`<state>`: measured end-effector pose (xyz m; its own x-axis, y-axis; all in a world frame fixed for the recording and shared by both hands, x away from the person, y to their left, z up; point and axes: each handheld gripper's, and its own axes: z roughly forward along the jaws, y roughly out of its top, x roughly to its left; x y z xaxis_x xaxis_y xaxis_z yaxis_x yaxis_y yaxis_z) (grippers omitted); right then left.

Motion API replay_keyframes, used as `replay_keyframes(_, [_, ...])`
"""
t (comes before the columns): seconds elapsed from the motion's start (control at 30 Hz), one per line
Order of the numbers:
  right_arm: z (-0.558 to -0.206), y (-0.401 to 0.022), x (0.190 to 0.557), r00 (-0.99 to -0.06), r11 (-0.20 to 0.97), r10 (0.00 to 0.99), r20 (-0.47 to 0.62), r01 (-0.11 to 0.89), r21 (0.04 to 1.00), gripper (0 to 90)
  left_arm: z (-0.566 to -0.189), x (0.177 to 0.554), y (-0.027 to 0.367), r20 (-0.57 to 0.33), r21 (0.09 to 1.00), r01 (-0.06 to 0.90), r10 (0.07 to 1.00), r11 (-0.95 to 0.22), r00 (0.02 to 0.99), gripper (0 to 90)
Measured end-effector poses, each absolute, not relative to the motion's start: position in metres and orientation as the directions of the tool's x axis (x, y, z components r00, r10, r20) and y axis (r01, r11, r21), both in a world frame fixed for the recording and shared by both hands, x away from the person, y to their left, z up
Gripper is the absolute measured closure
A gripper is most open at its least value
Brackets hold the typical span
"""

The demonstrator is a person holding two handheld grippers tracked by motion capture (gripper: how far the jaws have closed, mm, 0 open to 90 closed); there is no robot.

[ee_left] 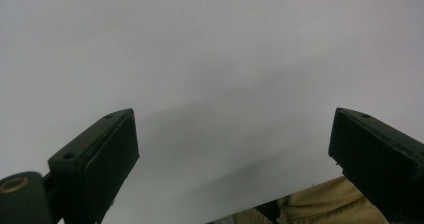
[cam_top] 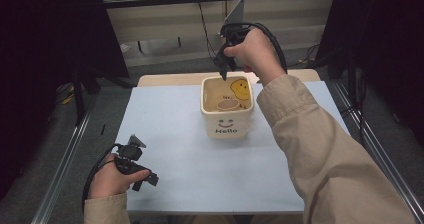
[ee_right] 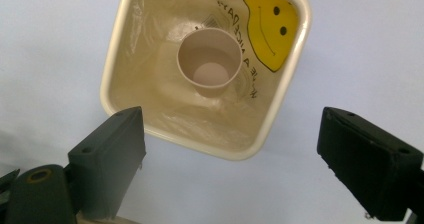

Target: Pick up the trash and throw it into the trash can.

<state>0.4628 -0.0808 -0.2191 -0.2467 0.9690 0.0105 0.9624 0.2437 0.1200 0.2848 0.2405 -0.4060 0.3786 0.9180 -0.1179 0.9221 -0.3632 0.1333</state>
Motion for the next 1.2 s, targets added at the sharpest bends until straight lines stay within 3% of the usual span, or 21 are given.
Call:
replay_keyframes(0.6, [-0.158, -0.098, 0.454, -0.242, 0.238, 0.970, -0.001, 0.956, 0.170, 9.3, -0.408, 0.284, 0.238, -0.128, 0.130, 0.926, 0.920, -0.354, 0.370, 5.5])
replay_keyframes(1.2, [-0.160, -0.131, 0.435, -0.232, 0.234, 0.972, -0.033, 0.956, 0.175, 7.4, -0.406, 0.285, 0.236, -0.119, 0.139, 0.917, 0.913, -0.374, 0.390, 5.5])
